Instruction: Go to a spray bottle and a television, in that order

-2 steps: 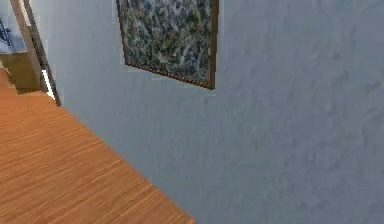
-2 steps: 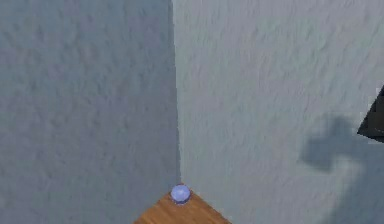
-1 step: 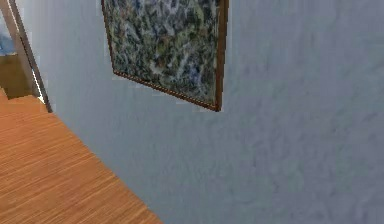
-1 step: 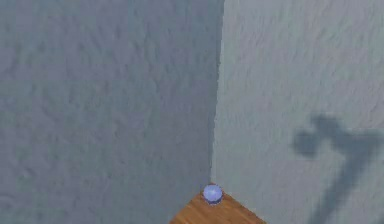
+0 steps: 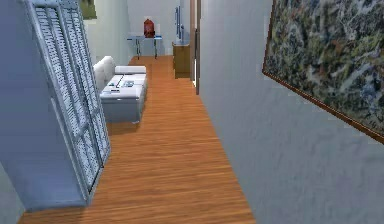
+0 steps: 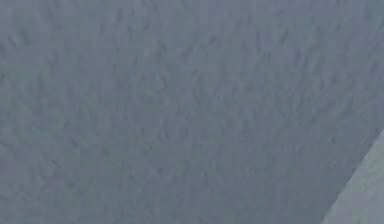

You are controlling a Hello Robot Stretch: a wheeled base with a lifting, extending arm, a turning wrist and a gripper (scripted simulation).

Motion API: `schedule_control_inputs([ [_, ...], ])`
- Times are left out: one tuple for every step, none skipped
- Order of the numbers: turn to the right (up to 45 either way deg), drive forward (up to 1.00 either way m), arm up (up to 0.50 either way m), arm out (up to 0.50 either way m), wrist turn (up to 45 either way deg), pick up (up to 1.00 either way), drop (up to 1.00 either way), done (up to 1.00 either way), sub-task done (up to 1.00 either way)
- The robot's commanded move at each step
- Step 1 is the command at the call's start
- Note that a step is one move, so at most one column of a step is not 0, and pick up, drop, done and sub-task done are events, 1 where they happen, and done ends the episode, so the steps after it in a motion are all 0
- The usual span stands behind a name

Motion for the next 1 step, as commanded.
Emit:
schedule_control_inputs([
  [0.0, 1.00, 0.00, 0.00, 0.0, 0.00, 0.00, 0.00, 0.00],
])
